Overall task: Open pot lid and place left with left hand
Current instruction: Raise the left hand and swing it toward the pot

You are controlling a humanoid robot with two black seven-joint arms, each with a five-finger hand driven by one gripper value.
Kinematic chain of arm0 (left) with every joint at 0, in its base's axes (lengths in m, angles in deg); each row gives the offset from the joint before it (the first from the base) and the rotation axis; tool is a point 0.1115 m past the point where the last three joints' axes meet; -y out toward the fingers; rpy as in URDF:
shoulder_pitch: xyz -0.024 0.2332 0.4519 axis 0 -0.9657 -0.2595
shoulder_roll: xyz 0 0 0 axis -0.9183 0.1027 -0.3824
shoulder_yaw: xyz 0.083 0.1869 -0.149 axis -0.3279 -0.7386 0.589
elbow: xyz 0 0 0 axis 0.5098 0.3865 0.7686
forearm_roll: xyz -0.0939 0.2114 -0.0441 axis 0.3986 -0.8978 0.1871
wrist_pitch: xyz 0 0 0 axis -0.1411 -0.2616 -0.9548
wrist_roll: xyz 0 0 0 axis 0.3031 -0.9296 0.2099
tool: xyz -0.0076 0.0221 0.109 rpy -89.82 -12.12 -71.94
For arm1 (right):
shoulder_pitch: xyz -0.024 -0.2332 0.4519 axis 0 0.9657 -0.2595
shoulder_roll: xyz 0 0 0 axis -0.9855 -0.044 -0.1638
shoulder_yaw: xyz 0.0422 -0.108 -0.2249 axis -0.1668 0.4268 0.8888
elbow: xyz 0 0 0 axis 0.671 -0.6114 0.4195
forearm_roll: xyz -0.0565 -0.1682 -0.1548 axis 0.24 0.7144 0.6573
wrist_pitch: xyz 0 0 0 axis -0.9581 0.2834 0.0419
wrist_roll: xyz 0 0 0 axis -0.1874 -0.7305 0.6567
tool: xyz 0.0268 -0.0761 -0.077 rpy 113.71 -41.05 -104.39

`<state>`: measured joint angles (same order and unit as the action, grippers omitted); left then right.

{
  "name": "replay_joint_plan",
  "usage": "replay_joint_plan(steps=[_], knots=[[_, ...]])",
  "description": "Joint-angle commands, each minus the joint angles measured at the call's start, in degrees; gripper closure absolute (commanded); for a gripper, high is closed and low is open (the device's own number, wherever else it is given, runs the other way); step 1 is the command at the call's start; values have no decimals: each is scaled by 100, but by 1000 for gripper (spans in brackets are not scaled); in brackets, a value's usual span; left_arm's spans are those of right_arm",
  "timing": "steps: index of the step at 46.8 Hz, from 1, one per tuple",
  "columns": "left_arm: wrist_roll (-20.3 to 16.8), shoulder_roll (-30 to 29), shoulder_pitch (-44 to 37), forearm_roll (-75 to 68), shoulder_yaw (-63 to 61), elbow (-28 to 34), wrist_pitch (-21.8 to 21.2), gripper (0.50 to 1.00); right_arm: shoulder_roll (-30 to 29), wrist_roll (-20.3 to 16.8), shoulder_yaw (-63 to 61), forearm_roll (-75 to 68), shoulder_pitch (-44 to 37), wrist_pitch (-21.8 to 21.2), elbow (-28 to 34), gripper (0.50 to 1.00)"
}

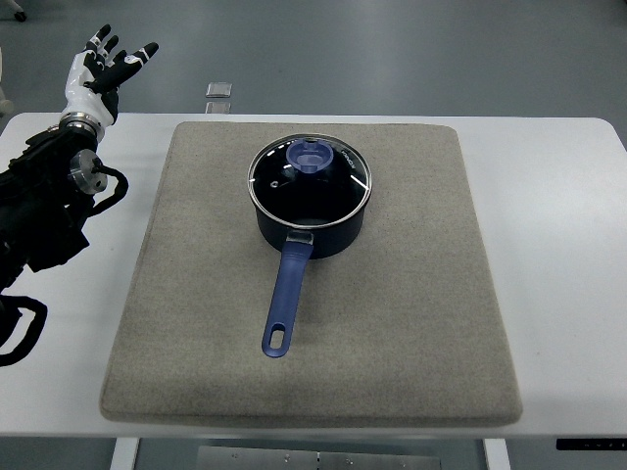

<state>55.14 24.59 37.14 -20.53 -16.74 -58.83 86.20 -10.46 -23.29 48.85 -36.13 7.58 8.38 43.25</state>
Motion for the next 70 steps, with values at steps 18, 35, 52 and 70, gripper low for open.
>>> replay_joint_plan(steps=[18, 35, 52, 70], knots=[[-87, -34, 97, 0, -12, 3, -1, 512, 0, 0, 9, 0, -2, 0, 6, 583], [-87, -140, 194, 0, -12, 3, 8, 512, 0, 0, 0, 0, -2, 0, 6, 583], [-78, -219, 290, -17, -12, -6, 333, 512, 0, 0, 0, 0, -2, 0, -3, 583], [-78, -360, 229, -17, -12, -6, 333, 512, 0, 0, 0, 0, -2, 0, -3, 583]])
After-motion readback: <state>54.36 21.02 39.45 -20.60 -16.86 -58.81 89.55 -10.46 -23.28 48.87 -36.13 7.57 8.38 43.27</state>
